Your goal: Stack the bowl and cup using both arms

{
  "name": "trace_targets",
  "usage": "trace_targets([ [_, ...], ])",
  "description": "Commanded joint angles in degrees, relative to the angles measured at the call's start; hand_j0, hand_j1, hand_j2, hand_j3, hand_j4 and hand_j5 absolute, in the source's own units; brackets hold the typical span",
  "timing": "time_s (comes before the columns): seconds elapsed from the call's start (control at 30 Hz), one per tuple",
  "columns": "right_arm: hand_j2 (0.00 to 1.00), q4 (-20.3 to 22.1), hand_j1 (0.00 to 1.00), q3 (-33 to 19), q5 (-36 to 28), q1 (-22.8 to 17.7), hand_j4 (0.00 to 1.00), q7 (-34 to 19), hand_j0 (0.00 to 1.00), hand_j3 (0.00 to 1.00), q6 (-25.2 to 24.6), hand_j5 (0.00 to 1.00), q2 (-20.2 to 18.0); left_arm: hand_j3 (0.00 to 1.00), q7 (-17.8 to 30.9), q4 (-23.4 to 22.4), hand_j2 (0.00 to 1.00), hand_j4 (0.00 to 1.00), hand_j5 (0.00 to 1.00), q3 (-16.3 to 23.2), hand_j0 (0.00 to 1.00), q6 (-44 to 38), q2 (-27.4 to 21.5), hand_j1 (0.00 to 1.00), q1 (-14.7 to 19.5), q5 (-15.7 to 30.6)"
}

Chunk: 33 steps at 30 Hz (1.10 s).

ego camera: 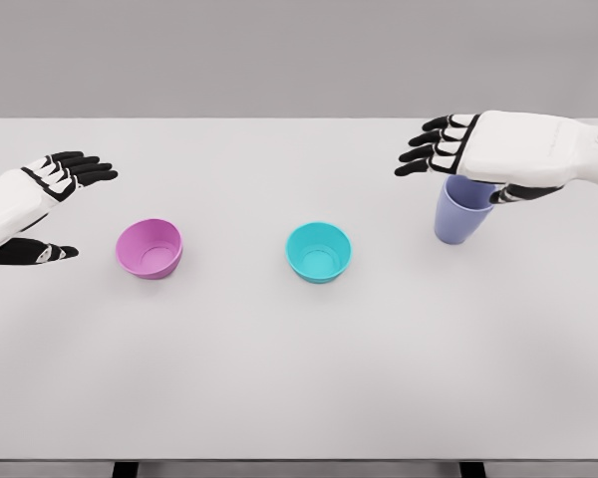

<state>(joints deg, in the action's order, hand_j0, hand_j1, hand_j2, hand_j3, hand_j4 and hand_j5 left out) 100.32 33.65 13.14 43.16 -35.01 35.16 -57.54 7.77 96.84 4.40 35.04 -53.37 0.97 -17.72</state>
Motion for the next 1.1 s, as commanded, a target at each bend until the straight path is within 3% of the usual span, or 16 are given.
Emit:
trace_targets([
  [0.0, 1.00, 0.14, 1.00, 0.01, -0.31, 0.00, 1.00, 0.01, 1.00, 1.00, -0.16, 1.00, -0.03, 1.00, -0.03, 0.01, 1.00, 1.00, 1.00, -0.01, 1.00, -0.04, -0.07, 1.00, 0.00, 0.40],
  [0.2, 1.00, 0.14, 1.00, -2.18, -1.37, -0.53, 1.00, 0.01, 1.00, 1.00, -0.16, 1.00, -1.61, 1.00, 0.93, -0.08, 1.00, 1.00, 1.00, -1.06, 1.00, -0.04, -0.68, 1.00, 1.49, 0.40],
  [0.3, 1.00, 0.23, 1.00, -2.18, -1.37, -0.53, 1.00, 0.01, 1.00, 1.00, -0.16, 1.00, -4.51, 1.00, 12.96, -0.25, 1.00, 1.00, 1.00, -0.19, 1.00, -0.04, -0.68, 1.00, 6.85, 1.45],
  [0.33, 1.00, 0.23, 1.00, -2.27, -1.28, -0.44, 1.00, 0.01, 1.00, 1.00, -0.16, 1.00, -6.97, 1.00, 22.62, 0.36, 1.00, 1.00, 1.00, 1.57, 1.00, -0.04, -0.86, 1.00, 9.31, 3.73],
  [0.37, 1.00, 0.14, 1.00, -2.45, -1.28, -0.18, 1.00, 0.01, 1.00, 1.00, -0.16, 1.00, -8.64, 1.00, 27.23, 0.45, 1.00, 1.00, 1.00, 3.49, 1.00, -0.04, -1.30, 1.00, 10.98, 6.80],
  [0.47, 1.00, 0.23, 1.00, -5.79, -1.28, -0.53, 1.00, 0.01, 1.00, 1.00, -0.16, 1.00, -13.39, 1.00, 27.23, 0.45, 1.00, 1.00, 1.00, 14.75, 1.00, -0.04, -3.85, 1.00, 19.33, 13.84],
  [0.53, 1.00, 0.23, 1.00, -8.77, -1.54, -0.97, 1.00, 0.01, 1.00, 1.00, -0.16, 1.00, -11.55, 1.00, 27.23, 1.15, 1.00, 1.00, 1.00, 20.38, 1.00, -0.04, -4.46, 1.00, 23.99, 16.57],
  [0.6, 1.00, 0.14, 1.00, -9.48, -4.61, -2.37, 1.00, 0.01, 1.00, 1.00, -0.16, 1.00, -11.37, 1.00, 27.23, 1.15, 1.00, 1.00, 1.00, 23.54, 1.00, -0.04, -4.46, 1.00, 26.98, 17.54],
  [0.7, 1.00, 0.14, 1.00, -9.92, -6.02, -5.45, 1.00, 0.01, 1.00, 1.00, -0.16, 1.00, -11.37, 1.00, 27.23, 1.24, 1.00, 1.00, 1.00, 28.81, 1.00, -10.96, -4.37, 1.00, 32.43, 17.37],
  [0.77, 1.00, 0.14, 1.00, -10.18, -5.94, -5.71, 1.00, 0.01, 1.00, 1.00, -0.16, 1.00, -11.46, 1.00, 27.23, 1.24, 1.00, 1.00, 1.00, 33.56, 1.00, -12.10, -4.46, 1.00, 37.08, 17.45],
  [0.93, 1.00, 0.14, 1.00, -10.53, -5.94, -5.71, 1.00, 0.01, 1.00, 1.00, -0.16, 1.00, -11.11, 1.00, 27.23, 1.15, 1.00, 1.00, 1.00, 37.25, 1.00, -18.25, -5.34, 1.00, 38.67, 17.45],
  [1.07, 1.00, 0.14, 1.00, -11.76, -6.11, -7.38, 1.00, 0.01, 1.00, 1.00, -0.16, 1.00, -6.80, 1.00, 27.23, 1.24, 1.00, 1.00, 1.00, 38.40, 1.00, -18.61, -6.48, 1.00, 38.67, 14.82],
])
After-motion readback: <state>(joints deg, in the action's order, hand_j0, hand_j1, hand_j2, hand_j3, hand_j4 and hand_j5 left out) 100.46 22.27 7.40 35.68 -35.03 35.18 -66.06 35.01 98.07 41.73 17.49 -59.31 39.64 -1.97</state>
